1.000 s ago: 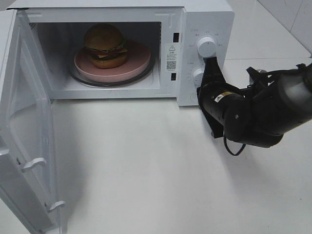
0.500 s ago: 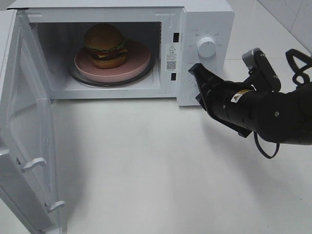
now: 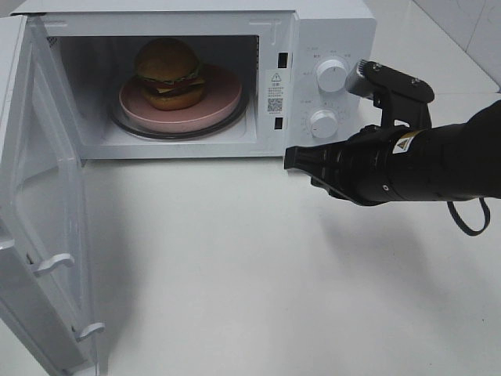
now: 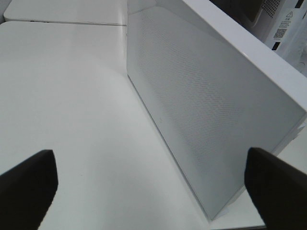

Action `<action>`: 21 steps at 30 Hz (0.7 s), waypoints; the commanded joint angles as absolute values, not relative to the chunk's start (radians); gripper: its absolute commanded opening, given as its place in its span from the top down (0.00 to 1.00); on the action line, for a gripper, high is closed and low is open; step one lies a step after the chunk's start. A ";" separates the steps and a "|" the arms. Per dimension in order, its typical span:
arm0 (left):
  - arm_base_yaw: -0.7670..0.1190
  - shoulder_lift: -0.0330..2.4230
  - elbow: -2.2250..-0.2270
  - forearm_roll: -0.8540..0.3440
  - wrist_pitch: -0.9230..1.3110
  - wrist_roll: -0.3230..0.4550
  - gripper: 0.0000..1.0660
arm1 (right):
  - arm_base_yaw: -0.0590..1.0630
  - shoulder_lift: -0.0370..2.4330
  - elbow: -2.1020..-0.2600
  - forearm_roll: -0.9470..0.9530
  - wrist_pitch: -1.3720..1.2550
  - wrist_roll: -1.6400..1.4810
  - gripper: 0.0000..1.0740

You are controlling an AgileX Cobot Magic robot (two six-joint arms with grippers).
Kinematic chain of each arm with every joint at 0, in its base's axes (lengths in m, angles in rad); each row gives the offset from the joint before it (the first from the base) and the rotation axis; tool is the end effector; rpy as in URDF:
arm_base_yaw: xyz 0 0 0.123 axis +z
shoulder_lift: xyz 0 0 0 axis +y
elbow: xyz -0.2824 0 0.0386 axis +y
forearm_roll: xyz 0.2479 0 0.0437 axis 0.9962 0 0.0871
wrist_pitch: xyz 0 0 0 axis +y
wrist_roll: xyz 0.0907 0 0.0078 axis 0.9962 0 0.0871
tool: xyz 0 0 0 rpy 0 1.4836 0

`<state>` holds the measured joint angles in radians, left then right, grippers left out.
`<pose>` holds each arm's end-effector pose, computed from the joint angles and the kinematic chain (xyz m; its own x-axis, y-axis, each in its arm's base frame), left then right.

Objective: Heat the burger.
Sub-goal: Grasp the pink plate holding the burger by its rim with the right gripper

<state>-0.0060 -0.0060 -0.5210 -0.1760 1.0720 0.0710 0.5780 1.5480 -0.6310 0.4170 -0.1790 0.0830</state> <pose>-0.0095 -0.0140 0.2830 -0.4380 -0.0111 -0.8989 0.1382 0.9872 -0.0795 0.2456 0.1524 0.1798 -0.6914 0.1137 -0.7135 -0.1926 0.9228 0.3337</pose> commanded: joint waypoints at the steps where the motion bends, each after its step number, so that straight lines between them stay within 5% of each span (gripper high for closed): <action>1: -0.007 -0.011 -0.520 -0.179 1.070 0.074 0.08 | 0.575 1.492 -0.630 0.326 -0.060 -0.025 0.99; 21: -0.007 -0.011 -0.520 -0.179 1.070 0.074 0.08 | 0.575 1.457 -0.874 0.101 0.473 -0.482 0.97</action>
<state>-0.0060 -0.0060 -0.5210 -0.1760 1.0720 0.0710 0.5780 1.4620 -0.8450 0.1320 0.4240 -0.4060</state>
